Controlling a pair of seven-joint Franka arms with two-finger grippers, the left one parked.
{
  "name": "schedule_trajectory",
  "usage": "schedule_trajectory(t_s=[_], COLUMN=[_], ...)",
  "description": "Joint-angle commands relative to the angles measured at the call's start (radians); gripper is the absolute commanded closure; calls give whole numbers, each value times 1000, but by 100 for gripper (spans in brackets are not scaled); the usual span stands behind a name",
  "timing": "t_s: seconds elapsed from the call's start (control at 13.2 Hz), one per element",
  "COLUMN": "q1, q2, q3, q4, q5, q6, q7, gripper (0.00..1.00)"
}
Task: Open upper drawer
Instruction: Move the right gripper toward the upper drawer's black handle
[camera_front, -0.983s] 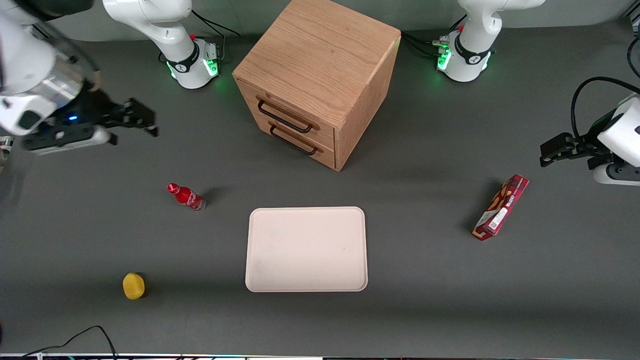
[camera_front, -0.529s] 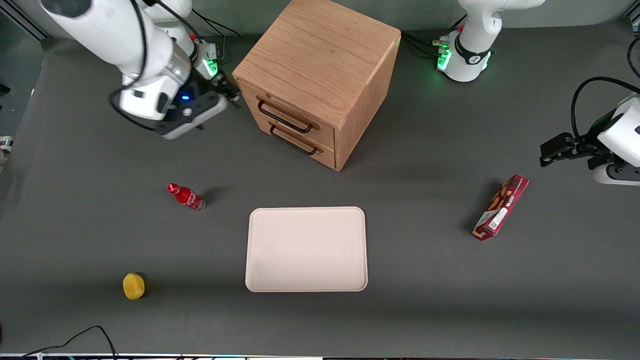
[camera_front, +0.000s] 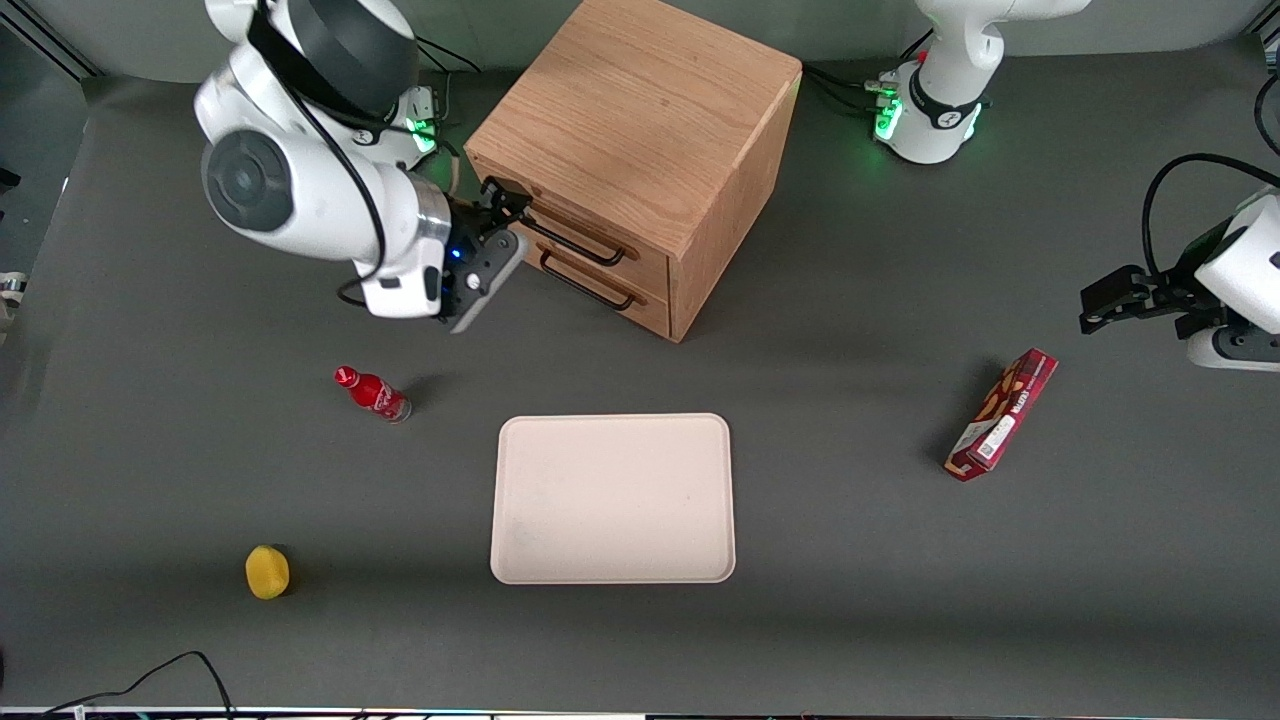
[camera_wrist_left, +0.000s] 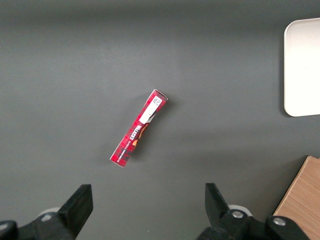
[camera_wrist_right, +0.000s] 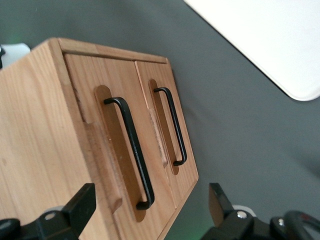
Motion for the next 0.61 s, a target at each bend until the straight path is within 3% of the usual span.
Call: schedule_trajectory(t_s=[0.0, 0.15, 0.53], q1=[-14, -15, -14], q2=[24, 7, -38], q3=[7, 7, 29], q4=[-38, -118, -238], q5=[29, 92, 134], q6=[63, 133, 228], q7=[-136, -155, -156], gripper=[0, 0, 0])
